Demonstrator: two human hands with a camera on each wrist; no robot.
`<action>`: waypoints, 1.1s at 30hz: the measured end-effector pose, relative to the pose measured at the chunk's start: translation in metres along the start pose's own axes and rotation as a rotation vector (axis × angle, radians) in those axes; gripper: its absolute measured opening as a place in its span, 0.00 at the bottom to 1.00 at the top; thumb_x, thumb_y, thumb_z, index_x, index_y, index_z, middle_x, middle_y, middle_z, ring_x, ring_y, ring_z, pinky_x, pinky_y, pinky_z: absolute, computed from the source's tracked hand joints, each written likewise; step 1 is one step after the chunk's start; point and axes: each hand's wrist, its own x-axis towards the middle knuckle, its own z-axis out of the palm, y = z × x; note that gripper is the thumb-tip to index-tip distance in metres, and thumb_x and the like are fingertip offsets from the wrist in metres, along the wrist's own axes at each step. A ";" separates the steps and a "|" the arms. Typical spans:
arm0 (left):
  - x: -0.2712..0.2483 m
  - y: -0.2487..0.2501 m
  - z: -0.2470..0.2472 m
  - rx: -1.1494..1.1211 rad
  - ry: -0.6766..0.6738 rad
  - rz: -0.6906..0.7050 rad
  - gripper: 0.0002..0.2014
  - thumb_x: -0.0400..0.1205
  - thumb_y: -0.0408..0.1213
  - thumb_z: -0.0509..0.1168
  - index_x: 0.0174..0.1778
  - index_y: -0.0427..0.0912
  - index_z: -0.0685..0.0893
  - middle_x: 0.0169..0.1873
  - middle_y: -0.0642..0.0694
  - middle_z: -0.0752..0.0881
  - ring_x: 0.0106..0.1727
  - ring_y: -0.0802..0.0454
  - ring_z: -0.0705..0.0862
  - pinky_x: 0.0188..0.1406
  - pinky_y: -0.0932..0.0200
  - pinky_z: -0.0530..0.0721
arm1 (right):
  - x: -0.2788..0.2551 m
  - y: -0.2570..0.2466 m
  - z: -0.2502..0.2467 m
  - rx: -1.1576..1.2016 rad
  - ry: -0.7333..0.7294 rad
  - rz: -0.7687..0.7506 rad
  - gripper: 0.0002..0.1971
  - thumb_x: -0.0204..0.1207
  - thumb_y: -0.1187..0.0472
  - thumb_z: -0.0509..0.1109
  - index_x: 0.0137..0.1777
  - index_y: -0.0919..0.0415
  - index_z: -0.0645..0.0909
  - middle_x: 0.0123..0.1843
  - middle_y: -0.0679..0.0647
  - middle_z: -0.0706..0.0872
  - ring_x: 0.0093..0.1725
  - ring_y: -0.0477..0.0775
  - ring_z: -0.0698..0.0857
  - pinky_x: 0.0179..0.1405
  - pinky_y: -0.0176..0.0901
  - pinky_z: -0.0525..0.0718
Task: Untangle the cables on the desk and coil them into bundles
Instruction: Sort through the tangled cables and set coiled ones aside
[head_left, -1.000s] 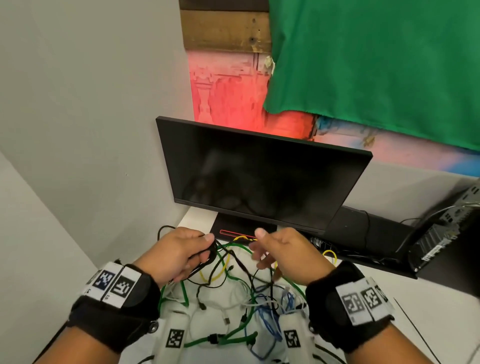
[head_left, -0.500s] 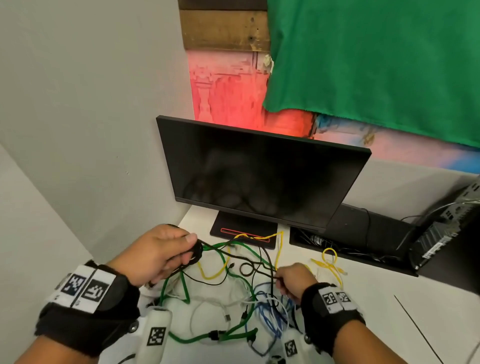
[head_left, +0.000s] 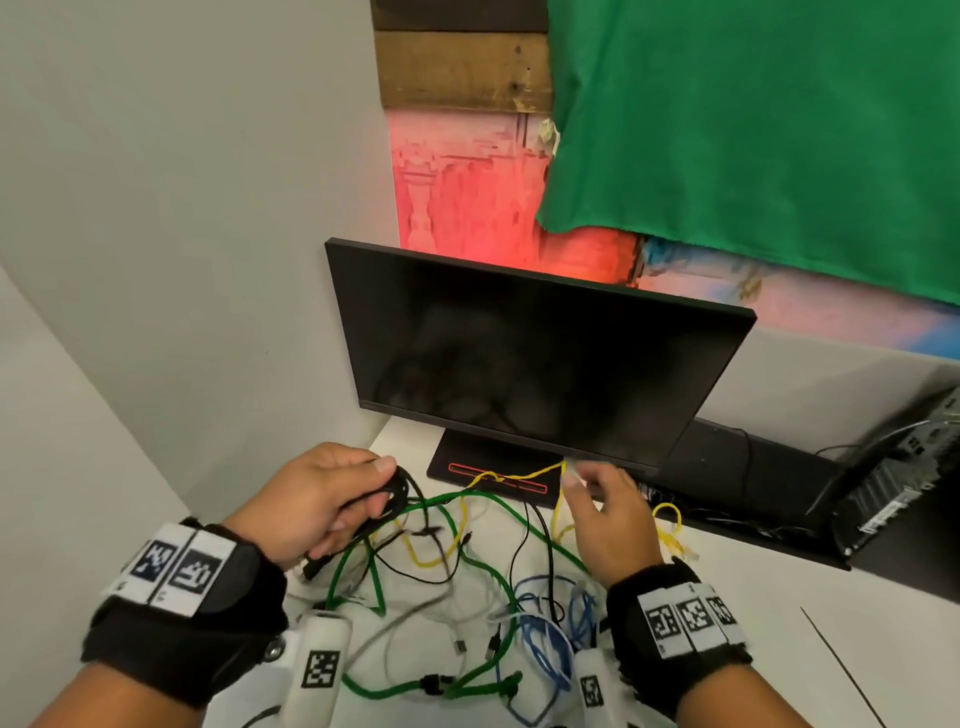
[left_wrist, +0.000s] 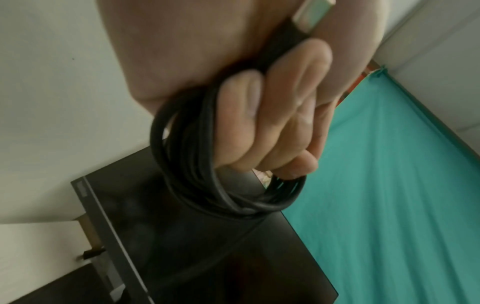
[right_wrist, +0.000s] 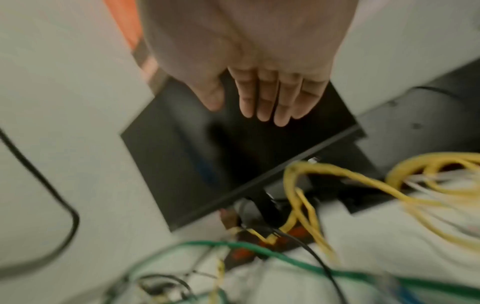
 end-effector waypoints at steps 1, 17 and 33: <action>0.001 0.000 0.004 -0.019 -0.005 -0.009 0.20 0.79 0.47 0.64 0.24 0.39 0.79 0.15 0.45 0.64 0.10 0.55 0.59 0.15 0.67 0.55 | -0.004 -0.014 0.000 0.106 -0.077 -0.044 0.23 0.75 0.37 0.67 0.67 0.45 0.80 0.62 0.39 0.83 0.63 0.38 0.82 0.57 0.37 0.80; 0.009 -0.007 0.004 -0.385 0.045 -0.029 0.17 0.77 0.45 0.63 0.27 0.36 0.80 0.12 0.49 0.64 0.09 0.54 0.60 0.15 0.66 0.55 | 0.000 -0.004 0.022 0.824 -0.504 0.396 0.06 0.80 0.64 0.72 0.41 0.60 0.84 0.33 0.58 0.86 0.28 0.54 0.87 0.39 0.51 0.89; 0.036 -0.049 0.064 0.199 0.078 0.212 0.07 0.87 0.36 0.60 0.54 0.40 0.83 0.31 0.48 0.88 0.32 0.53 0.85 0.38 0.56 0.84 | -0.054 -0.068 0.028 -0.217 -0.937 -0.228 0.08 0.81 0.50 0.69 0.50 0.53 0.86 0.48 0.52 0.87 0.47 0.51 0.84 0.48 0.43 0.81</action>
